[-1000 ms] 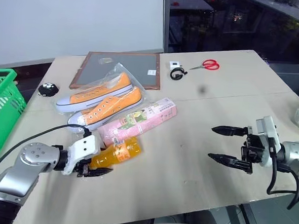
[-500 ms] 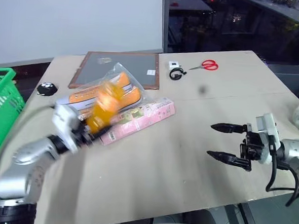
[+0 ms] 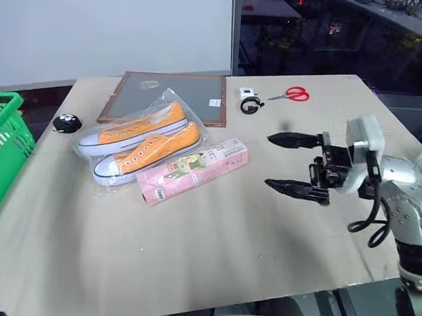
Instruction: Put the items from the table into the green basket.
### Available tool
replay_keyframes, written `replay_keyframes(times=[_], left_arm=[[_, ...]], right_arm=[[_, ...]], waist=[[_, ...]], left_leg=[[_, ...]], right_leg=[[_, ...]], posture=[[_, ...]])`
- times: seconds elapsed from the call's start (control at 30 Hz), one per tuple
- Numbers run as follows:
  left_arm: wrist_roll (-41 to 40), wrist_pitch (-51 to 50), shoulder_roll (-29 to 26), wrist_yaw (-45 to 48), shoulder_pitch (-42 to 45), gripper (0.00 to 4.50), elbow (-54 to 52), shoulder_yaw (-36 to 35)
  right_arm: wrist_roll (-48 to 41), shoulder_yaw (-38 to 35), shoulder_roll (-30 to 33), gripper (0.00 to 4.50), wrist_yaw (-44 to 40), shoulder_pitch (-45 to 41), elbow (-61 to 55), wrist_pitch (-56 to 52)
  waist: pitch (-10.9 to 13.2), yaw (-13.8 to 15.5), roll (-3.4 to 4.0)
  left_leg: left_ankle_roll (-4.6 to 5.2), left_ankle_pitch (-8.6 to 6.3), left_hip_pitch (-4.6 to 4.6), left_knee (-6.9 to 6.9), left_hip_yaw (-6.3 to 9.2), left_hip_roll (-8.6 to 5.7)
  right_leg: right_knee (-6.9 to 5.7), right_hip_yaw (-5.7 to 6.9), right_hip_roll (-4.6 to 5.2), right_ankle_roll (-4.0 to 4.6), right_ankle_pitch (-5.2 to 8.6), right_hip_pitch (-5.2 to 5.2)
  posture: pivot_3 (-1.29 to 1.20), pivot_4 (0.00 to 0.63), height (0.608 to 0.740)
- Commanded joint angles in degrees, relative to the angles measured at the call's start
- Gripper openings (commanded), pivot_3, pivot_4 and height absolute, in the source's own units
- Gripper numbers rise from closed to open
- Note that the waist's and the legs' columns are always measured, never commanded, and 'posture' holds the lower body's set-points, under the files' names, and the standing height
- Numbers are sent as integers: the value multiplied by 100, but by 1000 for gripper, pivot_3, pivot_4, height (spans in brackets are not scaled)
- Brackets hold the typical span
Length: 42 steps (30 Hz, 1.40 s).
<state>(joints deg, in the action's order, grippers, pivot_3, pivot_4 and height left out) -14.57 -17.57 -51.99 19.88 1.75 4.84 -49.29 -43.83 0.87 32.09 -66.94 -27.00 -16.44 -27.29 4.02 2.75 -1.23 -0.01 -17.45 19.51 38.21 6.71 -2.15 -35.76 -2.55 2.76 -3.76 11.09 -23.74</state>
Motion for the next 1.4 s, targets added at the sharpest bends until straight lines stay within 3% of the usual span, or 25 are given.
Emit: replay_keyframes(times=[0.03, 0.23, 0.4, 0.5, 0.53, 0.73, 0.9, 1.07, 1.17, 1.27, 1.4], left_arm=[[670, 357, -492, -244, -412, 2698, 451, -445], [1062, 781, -777, -407, -684, 2698, 1334, -553], [1517, 1234, -1079, -584, -862, 2698, 2118, -174], [1554, 1451, -1218, -712, -634, 4258, 2561, -33], [1545, 1548, -1238, -693, -543, 4456, 2638, 60], [1351, 1916, -1174, -327, -168, 4456, 2668, 419], [-33, 1131, -470, 740, 575, 4456, 1547, 713], [-1132, 170, 37, 2356, 45, 4456, -505, 1924], [-1403, -325, 151, 2861, -219, 4456, -1339, 2682], [-1057, -498, 119, 3073, -81, 4456, -1505, 3555], [-315, -359, 181, 3193, 777, 4456, -806, 4592]], right_arm=[[100, 48, -88, 4500, -109, -219, 153, 156], [248, 110, -188, 4500, -231, -252, 312, 277], [322, 89, -214, 4500, -228, -186, 307, 311], [335, 79, -212, 4500, -202, -139, 278, 323], [342, 70, -199, 4500, -192, -117, 262, 330], [333, -2, -123, 4500, -97, 19, 131, 303], [309, -72, -36, 4500, -15, 148, 45, 280], [316, -108, 7, 4500, 58, 234, 5, 298], [327, -114, 10, 4500, 84, 255, 4, 314], [317, -127, 13, 4500, 134, 301, -52, 311], [318, -166, 53, 4500, 212, 386, -143, 307]], waist=[[-8, 47, -13], [-31, 263, -48], [-44, 348, -68], [-45, 378, -70], [-45, 389, -70], [-61, 411, -47], [-78, 413, -37], [-103, 292, -51], [-100, 193, -40], [-95, 83, -22], [-88, 48, -2]], left_leg=[[-3, -1, 1, -1, 5, 1], [-20, -2, 6, -5, 25, 6], [-35, 5, 5, -4, 27, 5], [-41, 8, 2, -5, 33, 9], [-43, 10, 1, -5, 36, 11], [-48, 12, 0, -5, 30, 17], [-48, 13, 2, -3, 30, 17], [-47, 13, 1, 0, 22, 17], [-45, 12, -1, 0, 3, 15], [-45, 12, -9, -1, 2, 28], [-44, 13, -20, -1, 0, 44]], right_leg=[[-2, 5, -1, 0, 0, -2], [-5, 24, -3, 1, 1, -5], [-5, 30, -2, 1, 0, 0], [-10, 37, -6, 6, -3, 0], [-12, 41, -8, 8, -4, 0], [-13, 50, -7, 15, -9, 0], [-13, 51, -7, 16, -9, 0], [-13, 43, -7, 20, -13, 2], [-11, 21, -6, 21, -13, 1], [-15, 20, -21, 21, -13, 2], [-16, 16, -46, 32, -19, 7]], posture=[[221, 0, 740], [232, 0, 740], [220, 0, 740], [216, 0, 740], [205, 0, 740], [183, 0, 740], [170, 0, 740], [148, 0, 740], [148, 0, 740], [123, 0, 740], [104, 0, 740]])
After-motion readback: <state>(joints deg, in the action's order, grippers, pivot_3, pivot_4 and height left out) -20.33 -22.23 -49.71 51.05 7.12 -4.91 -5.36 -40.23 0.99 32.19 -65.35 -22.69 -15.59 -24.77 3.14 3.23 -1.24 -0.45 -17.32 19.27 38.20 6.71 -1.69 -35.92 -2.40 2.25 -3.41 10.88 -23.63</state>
